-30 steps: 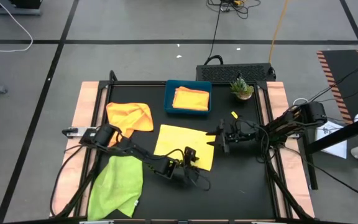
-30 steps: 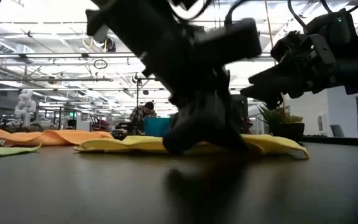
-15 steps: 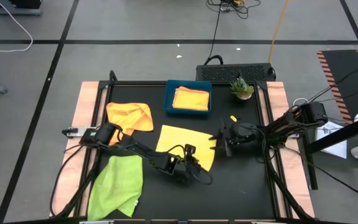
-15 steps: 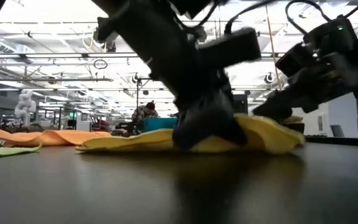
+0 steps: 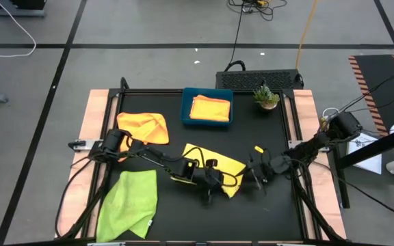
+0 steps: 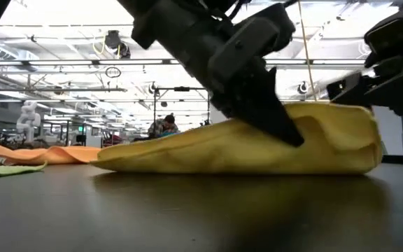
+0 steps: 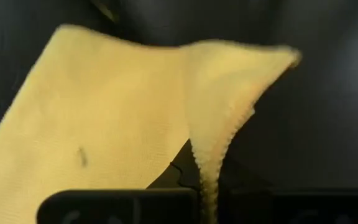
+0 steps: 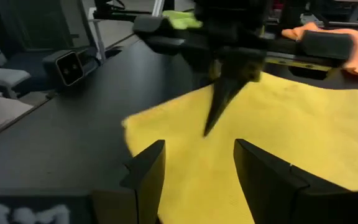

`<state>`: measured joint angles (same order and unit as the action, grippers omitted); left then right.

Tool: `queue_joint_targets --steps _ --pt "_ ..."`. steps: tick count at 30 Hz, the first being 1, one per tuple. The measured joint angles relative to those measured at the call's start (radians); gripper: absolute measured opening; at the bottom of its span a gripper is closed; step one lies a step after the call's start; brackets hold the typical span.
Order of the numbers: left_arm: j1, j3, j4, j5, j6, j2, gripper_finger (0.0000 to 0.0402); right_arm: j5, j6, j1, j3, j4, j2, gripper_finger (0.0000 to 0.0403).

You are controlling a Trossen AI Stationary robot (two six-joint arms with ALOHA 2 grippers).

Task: Fold microfiber towels
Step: Fold the yellow microfiber cloth

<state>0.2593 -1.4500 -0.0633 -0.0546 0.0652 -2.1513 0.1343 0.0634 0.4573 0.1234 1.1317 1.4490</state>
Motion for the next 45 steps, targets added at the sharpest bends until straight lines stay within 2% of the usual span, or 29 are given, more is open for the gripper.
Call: queue_joint_targets --steps 5,13,15,18,26,35,40,45 --pt "0.004 0.124 0.189 0.018 0.038 0.039 0.0001 0.084 0.019 0.069 0.000 -0.011 0.000 0.0185" --pt "0.045 0.539 0.756 -0.070 0.157 0.178 0.0001 0.105 0.005 0.088 0.001 -0.004 0.000 0.0194" --pt "0.057 0.615 0.914 -0.096 0.189 0.178 0.0001 0.105 0.019 0.088 0.001 -0.007 0.000 0.0197" --pt "0.068 0.704 1.042 -0.126 0.222 0.176 0.0000 0.105 0.040 0.079 0.016 -0.042 0.001 0.0204" --pt "0.077 0.756 1.136 -0.155 0.221 0.176 0.0000 0.107 0.048 0.034 0.097 -0.237 0.003 0.0236" --pt "0.076 0.756 1.165 -0.156 0.200 0.175 0.0000 0.098 0.121 0.042 0.102 -0.243 0.099 0.0242" --pt "0.076 0.756 1.169 -0.156 0.199 0.175 0.0000 0.119 0.132 0.041 0.102 -0.239 0.122 0.0222" --pt "0.076 0.755 1.138 -0.171 0.210 0.175 0.0000 0.160 0.084 0.041 0.102 -0.210 0.122 0.0160"
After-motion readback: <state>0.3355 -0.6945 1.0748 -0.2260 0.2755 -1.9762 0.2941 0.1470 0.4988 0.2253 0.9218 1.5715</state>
